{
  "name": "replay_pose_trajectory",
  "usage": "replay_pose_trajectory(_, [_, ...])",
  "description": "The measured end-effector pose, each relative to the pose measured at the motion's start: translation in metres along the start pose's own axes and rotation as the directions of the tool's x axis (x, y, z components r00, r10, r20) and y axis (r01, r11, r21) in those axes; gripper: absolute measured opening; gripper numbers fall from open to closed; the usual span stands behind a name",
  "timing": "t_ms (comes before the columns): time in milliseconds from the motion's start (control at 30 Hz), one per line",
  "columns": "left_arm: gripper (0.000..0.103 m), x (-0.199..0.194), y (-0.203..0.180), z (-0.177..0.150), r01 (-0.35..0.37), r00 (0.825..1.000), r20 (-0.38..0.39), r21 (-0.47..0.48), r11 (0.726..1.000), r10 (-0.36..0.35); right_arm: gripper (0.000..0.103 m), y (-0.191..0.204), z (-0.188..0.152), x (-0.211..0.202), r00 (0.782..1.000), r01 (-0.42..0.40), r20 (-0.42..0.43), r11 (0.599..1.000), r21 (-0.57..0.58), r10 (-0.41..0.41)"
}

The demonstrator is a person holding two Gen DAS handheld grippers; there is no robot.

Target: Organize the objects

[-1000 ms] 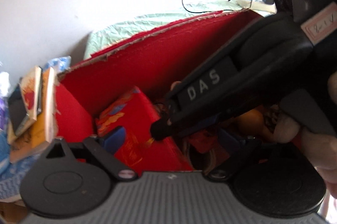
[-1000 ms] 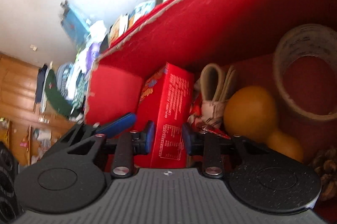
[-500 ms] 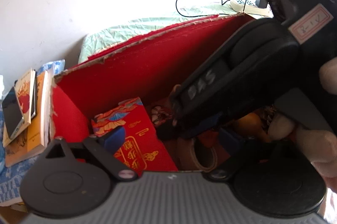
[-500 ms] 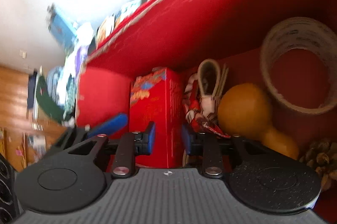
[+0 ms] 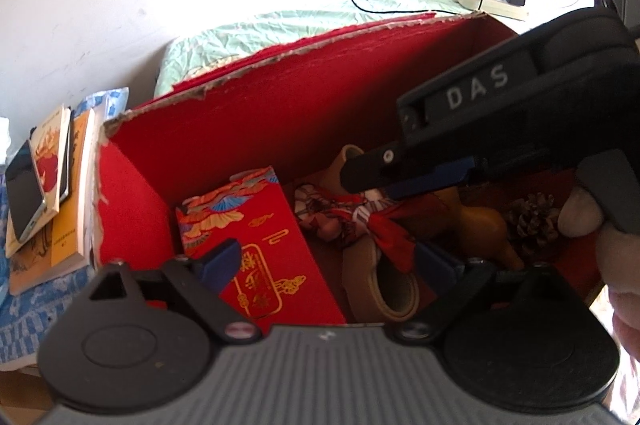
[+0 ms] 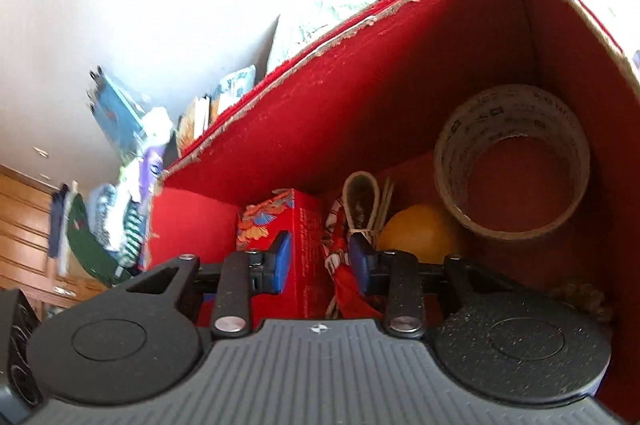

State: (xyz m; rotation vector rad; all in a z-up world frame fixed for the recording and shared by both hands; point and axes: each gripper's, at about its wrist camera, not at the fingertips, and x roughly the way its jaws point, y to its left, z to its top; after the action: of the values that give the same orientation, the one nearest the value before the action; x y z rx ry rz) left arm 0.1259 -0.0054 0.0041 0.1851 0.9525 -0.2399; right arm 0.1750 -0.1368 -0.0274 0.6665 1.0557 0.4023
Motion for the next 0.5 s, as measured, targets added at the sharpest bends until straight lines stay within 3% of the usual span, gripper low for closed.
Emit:
replay_pose_trajectory(200, [0.091,0.0021,-0.0004,-0.0002,-0.020,1.000,-0.006,-0.009,1.000,0.020,0.036,0.0074,-0.0008,-0.0027,1.000,0.017,0.019,0.997,-0.069,-0.016])
replay_pose_trajectory(500, [0.089,0.0032,-0.0007,0.0004,-0.041,0.999,-0.014,-0.015,0.999,0.041,0.036,0.0056,0.0002,-0.0024,1.000,0.015,0.016,0.998,-0.069,-0.013])
